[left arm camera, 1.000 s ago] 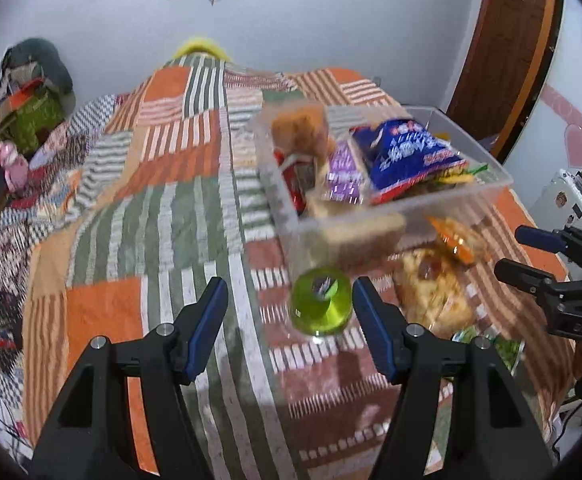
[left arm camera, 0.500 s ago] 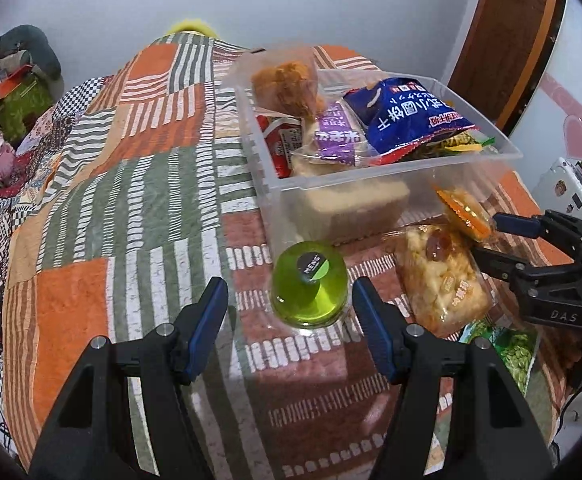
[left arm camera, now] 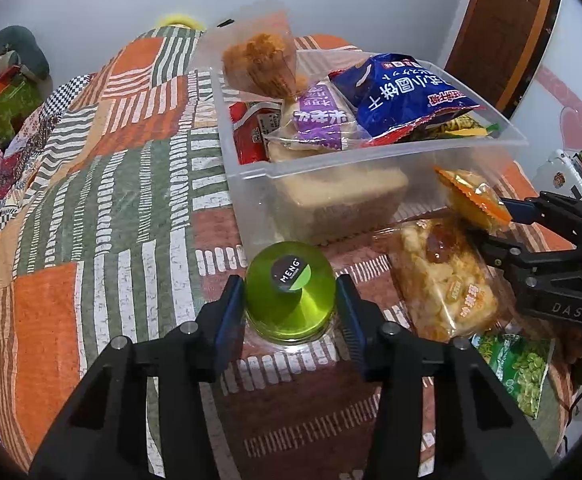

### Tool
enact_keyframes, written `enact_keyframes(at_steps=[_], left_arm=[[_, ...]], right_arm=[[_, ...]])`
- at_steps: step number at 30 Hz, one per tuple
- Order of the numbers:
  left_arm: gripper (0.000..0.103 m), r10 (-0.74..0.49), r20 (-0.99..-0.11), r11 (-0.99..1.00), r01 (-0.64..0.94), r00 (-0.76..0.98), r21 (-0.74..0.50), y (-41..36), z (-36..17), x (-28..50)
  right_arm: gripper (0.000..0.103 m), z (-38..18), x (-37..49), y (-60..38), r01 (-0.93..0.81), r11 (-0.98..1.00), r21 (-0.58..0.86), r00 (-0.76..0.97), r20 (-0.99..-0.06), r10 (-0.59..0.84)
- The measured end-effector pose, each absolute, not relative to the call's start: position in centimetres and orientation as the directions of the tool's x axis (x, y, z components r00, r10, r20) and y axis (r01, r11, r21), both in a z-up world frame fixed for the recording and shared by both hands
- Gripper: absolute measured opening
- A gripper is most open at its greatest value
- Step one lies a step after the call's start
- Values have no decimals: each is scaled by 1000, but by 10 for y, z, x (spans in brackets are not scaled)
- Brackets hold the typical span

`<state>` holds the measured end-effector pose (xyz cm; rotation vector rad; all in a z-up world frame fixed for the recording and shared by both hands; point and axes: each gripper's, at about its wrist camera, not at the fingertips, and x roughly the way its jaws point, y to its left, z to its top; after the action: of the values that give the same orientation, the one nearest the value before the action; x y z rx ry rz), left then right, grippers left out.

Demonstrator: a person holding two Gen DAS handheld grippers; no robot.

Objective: Organize snacks
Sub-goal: 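Place the jelly cup in the box with the left tool while the right drops the biscuit pack in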

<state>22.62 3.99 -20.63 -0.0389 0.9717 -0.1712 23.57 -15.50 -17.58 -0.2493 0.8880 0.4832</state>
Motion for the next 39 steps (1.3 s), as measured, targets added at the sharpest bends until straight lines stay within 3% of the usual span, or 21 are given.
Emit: enact_keyframes(at_steps=[3, 5, 8, 22, 23, 26, 33, 34, 35, 36, 38, 39], left_arm=[[46, -169, -817, 985, 127, 551, -118, 41, -207, 227], [46, -171, -818, 985, 127, 550, -120, 42, -206, 226], [46, -165, -818, 985, 129, 551, -112, 41, -205, 221], [46, -152, -803, 988, 110, 577, -108, 47, -185, 203], [44, -152, -798, 988, 109, 583, -108, 48, -182, 201], [22, -159, -778, 987, 117, 607, -110, 47, -165, 195], [22, -136, -748, 990, 123, 649, -73, 43, -141, 194], [23, -125, -751, 991, 113, 649, -67, 43, -142, 194], [32, -116, -756, 992, 105, 645, -63, 44, -144, 195], [47, -114, -760, 993, 101, 639, -63, 45, -146, 196], [65, -112, -768, 993, 93, 631, -68, 46, -154, 197], [65, -112, -773, 993, 91, 625, -71, 46, -158, 198]], right_arm=[[48, -177, 235, -149, -518, 855, -32, 533, -794, 294], [36, -179, 234, -147, -530, 847, -35, 527, -796, 297], [31, -176, 232, -147, -534, 845, -34, 539, -784, 309], [25, -156, 211, -175, -549, 835, 29, 567, -722, 397], [25, -154, 210, -179, -545, 837, 42, 567, -717, 405], [25, -145, 206, -188, -532, 845, 56, 581, -702, 413], [25, -126, 199, -196, -503, 862, 63, 620, -668, 411], [25, -126, 198, -196, -502, 862, 63, 622, -666, 411], [25, -125, 196, -196, -502, 863, 64, 624, -663, 412], [25, -125, 196, -196, -501, 863, 63, 626, -663, 412], [25, -126, 196, -198, -498, 864, 67, 624, -665, 411], [25, -127, 197, -198, -497, 865, 69, 622, -666, 411]])
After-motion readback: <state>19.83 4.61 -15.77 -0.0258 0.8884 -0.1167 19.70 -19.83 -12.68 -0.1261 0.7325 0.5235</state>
